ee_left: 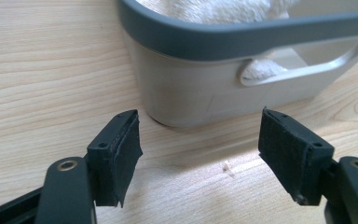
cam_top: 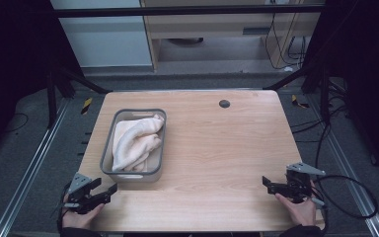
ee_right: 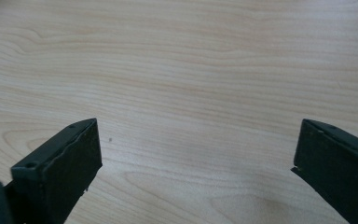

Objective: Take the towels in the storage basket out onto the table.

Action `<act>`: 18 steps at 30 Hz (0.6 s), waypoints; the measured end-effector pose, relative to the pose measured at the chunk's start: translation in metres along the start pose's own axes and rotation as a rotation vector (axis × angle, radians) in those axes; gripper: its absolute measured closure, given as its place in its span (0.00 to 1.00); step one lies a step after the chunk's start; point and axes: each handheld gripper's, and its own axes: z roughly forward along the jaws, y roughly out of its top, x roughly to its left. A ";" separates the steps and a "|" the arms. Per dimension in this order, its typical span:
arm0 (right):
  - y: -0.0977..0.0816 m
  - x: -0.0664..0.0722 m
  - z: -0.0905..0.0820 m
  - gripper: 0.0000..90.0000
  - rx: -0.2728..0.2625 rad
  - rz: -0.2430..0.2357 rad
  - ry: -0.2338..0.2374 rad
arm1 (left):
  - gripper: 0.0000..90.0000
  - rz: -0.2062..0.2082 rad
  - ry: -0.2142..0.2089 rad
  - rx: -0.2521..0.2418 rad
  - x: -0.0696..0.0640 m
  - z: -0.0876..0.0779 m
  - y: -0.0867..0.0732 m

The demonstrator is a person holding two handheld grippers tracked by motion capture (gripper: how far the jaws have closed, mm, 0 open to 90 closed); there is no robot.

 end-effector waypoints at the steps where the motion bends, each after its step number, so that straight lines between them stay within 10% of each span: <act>1: 0.000 0.000 0.000 0.00 0.000 0.000 0.000 | 0.33 -0.001 0.007 -0.009 0.001 -0.002 0.001; 18: -0.004 0.014 -0.008 0.17 -0.104 -0.083 -0.039 | 0.31 -0.035 0.032 -0.115 0.011 -0.027 0.014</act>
